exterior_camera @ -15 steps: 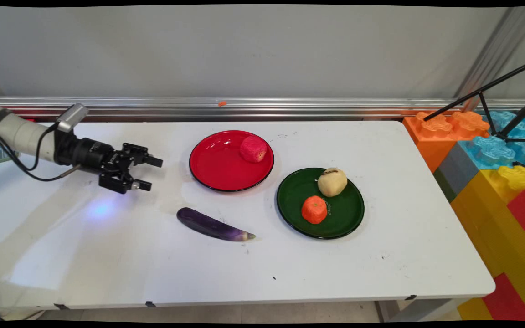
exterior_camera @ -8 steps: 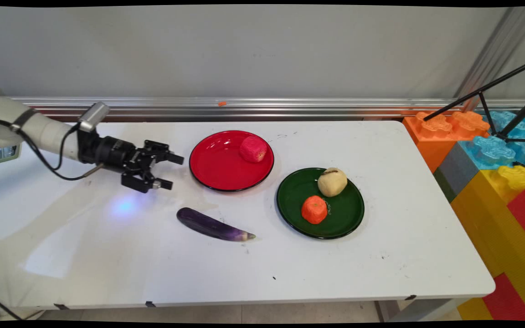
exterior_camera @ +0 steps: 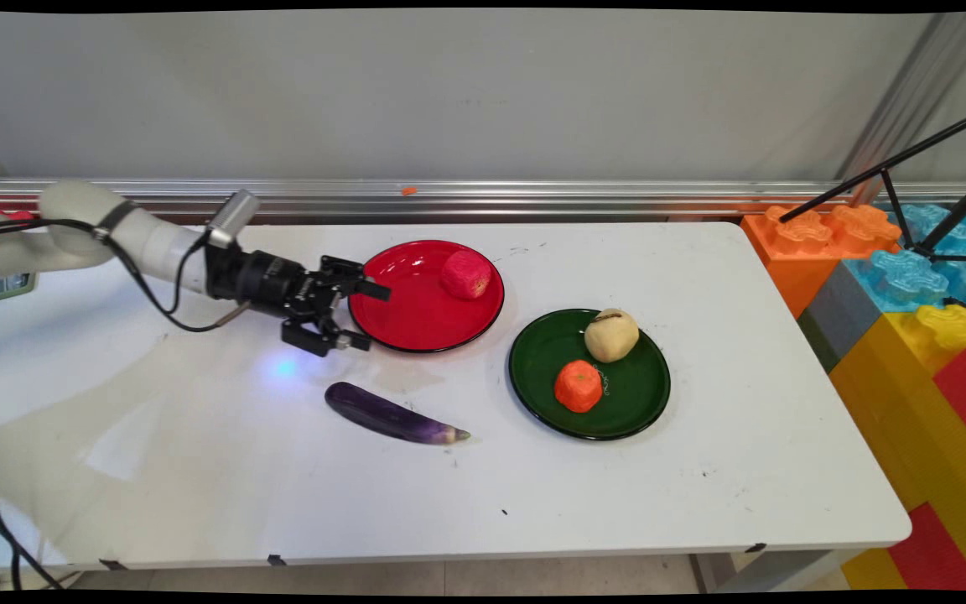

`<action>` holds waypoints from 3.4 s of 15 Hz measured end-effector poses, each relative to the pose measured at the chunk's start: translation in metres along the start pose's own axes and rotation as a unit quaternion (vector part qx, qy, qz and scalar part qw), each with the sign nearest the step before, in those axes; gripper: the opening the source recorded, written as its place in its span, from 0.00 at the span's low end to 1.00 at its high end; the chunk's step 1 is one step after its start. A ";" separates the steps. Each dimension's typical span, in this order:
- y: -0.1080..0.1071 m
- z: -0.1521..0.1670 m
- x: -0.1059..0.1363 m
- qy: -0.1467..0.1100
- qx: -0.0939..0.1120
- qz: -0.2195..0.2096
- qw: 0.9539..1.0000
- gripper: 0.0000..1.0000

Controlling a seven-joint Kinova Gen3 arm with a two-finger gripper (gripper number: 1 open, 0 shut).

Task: Pick up the mandarin from the green plate

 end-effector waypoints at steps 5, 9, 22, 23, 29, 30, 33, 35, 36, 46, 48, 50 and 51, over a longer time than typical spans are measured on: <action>-0.012 0.038 0.007 0.009 -0.013 0.016 1.000 1.00; -0.016 0.067 0.012 0.014 -0.026 0.024 0.999 1.00; -0.015 0.150 0.024 0.010 -0.071 0.033 0.997 1.00; -0.016 0.154 0.024 0.009 -0.072 0.033 0.997 1.00; -0.029 0.190 0.024 0.003 -0.071 0.034 0.997 1.00; -0.030 0.194 0.024 0.003 -0.071 0.034 0.997 1.00; -0.035 0.209 0.025 0.002 -0.073 0.036 0.997 1.00; -0.038 0.218 0.025 0.001 -0.075 0.038 0.996 1.00; -0.039 0.221 0.025 0.001 -0.076 0.039 0.996 1.00; -0.049 0.258 0.017 -0.016 -0.097 0.062 0.993 1.00; -0.053 0.263 0.017 -0.020 -0.098 0.068 0.993 1.00; -0.056 0.267 0.017 -0.022 -0.099 0.074 0.992 1.00; -0.057 0.269 0.017 -0.023 -0.100 0.077 0.992 1.00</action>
